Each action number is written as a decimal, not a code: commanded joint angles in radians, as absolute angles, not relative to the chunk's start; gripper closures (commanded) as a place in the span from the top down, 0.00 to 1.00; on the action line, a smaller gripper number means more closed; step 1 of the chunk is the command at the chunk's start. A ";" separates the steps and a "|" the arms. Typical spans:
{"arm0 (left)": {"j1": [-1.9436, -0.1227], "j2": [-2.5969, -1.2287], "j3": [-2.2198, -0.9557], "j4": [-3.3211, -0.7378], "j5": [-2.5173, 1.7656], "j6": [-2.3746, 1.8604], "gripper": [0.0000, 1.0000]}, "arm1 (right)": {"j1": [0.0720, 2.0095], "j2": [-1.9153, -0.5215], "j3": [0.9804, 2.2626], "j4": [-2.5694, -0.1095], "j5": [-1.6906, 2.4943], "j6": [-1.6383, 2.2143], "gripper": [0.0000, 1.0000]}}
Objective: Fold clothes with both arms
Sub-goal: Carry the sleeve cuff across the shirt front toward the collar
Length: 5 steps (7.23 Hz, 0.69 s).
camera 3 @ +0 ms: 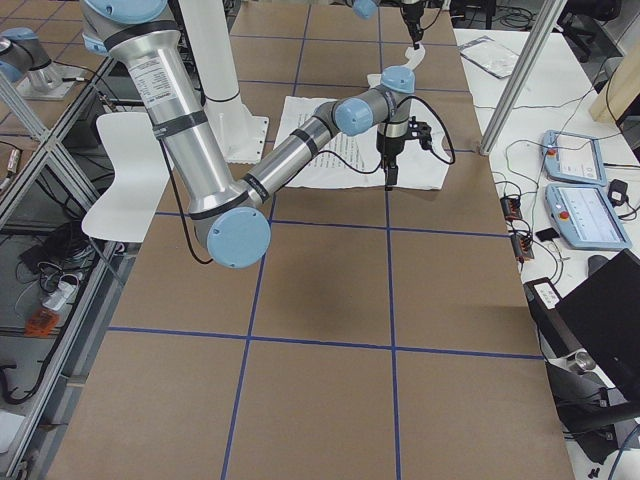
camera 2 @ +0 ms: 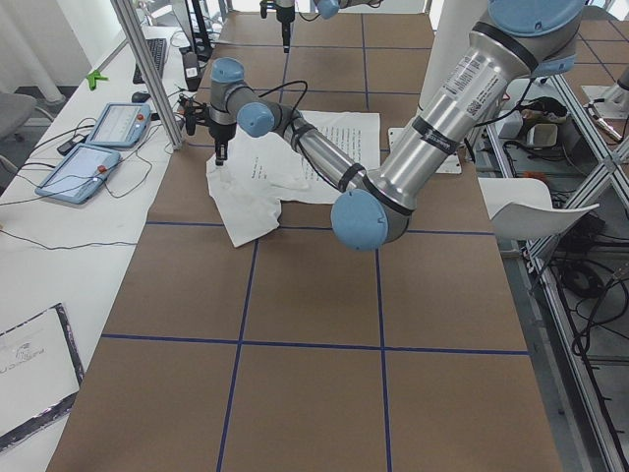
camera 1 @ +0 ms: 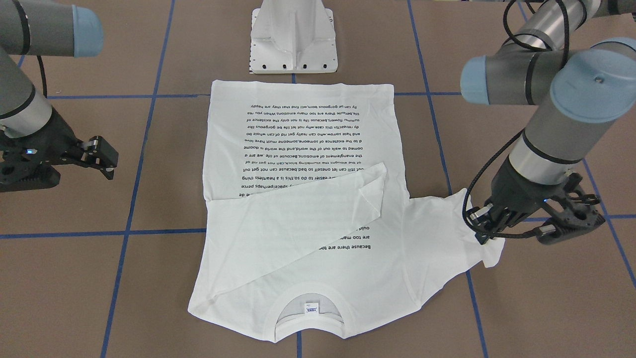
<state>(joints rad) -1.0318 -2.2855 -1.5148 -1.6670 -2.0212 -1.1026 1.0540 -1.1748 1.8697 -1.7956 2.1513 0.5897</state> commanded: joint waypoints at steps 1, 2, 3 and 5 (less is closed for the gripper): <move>-0.907 -2.464 -1.476 -1.559 -1.927 -1.220 0.00 | 1.121 -1.262 1.885 -1.787 2.181 0.496 1.00; -0.861 -2.521 -1.459 -1.559 -1.928 -1.294 0.00 | 1.127 -1.285 1.884 -1.787 2.178 0.489 1.00; -0.823 -2.561 -1.457 -1.557 -1.931 -1.331 0.00 | 1.134 -1.295 1.885 -1.786 2.183 0.477 1.00; -0.766 -2.582 -1.508 -1.520 -1.943 -1.354 0.00 | 1.132 -1.302 1.881 -1.773 2.187 0.480 1.00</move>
